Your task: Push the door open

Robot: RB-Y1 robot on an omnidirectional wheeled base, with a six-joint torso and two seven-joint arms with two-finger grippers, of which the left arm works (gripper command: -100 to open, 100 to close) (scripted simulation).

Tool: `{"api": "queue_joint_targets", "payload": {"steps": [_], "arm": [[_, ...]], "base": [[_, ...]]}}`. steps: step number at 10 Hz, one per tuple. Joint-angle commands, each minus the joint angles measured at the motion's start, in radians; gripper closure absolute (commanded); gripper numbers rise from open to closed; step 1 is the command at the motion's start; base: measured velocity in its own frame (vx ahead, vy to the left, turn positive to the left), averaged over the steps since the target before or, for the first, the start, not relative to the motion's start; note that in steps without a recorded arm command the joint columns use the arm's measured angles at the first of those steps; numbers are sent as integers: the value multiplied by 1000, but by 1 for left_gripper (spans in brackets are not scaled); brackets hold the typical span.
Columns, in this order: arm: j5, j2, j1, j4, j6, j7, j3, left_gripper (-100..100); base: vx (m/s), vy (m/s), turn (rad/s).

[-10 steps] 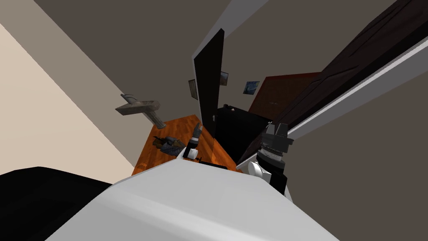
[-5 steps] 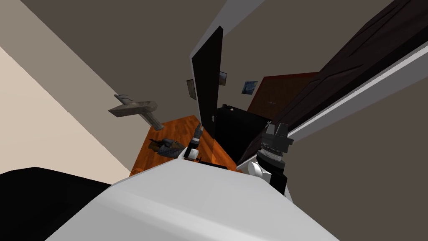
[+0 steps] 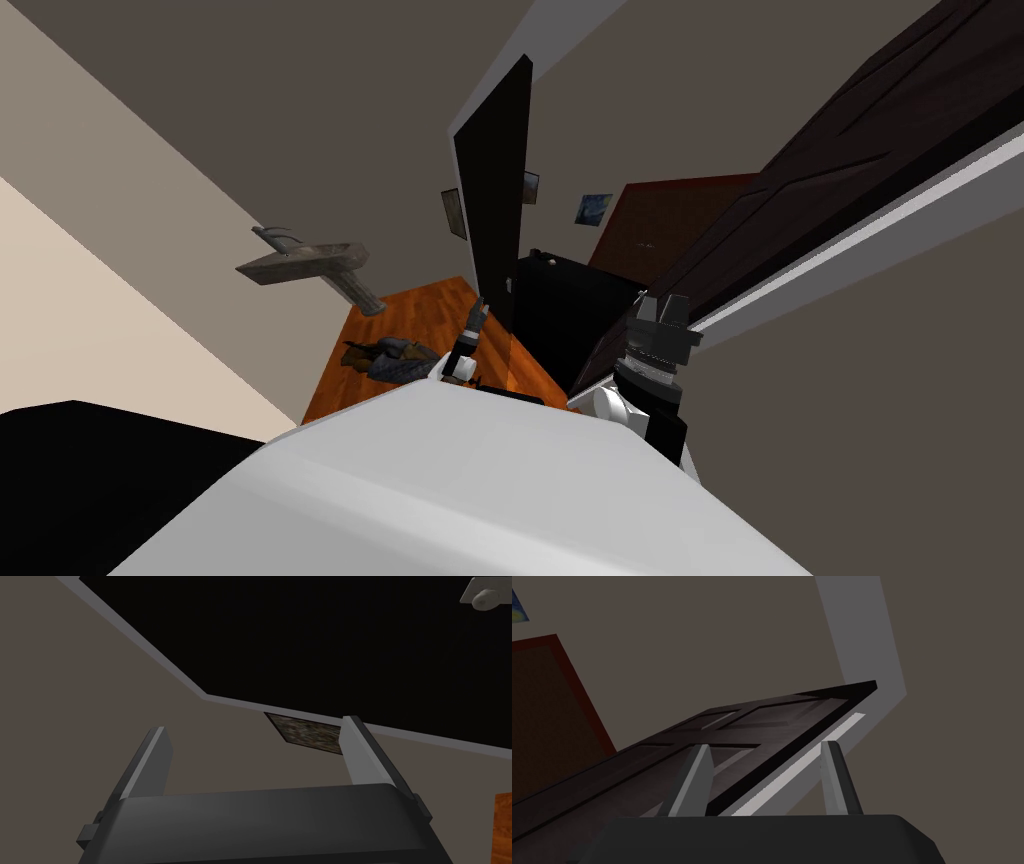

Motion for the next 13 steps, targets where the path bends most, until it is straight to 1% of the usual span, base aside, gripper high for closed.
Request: {"api": "queue_joint_targets", "payload": {"steps": [1, 2, 3, 4, 5, 7, 8, 10, 11, 13], "arm": [[1, 2, -13, 33, -4, 4, -7, -100], [1, 3, -22, 55, -7, 6, -12, -100], [1, 3, -22, 55, -7, 6, -12, -100], [2, 4, -31, 76, -9, 8, -17, -100], [2, 4, -31, 76, -9, 8, -17, -100], [2, 4, -49, 120, -15, 13, -26, -100], [2, 4, -49, 120, -15, 13, -26, -100], [3, 5, -67, 163, -20, 17, -35, -100], [3, 5, -67, 163, -20, 17, -35, -100], [4, 6, -85, 206, -25, 22, -44, -100]], "base": [[42, 89, -124], [58, 81, -91], [54, 36, -21], [42, 29, -31], [35, 27, -36], [57, 62, -81], [58, 41, -42], [54, 53, -67], [54, 56, -53], [55, 62, -70]]}}
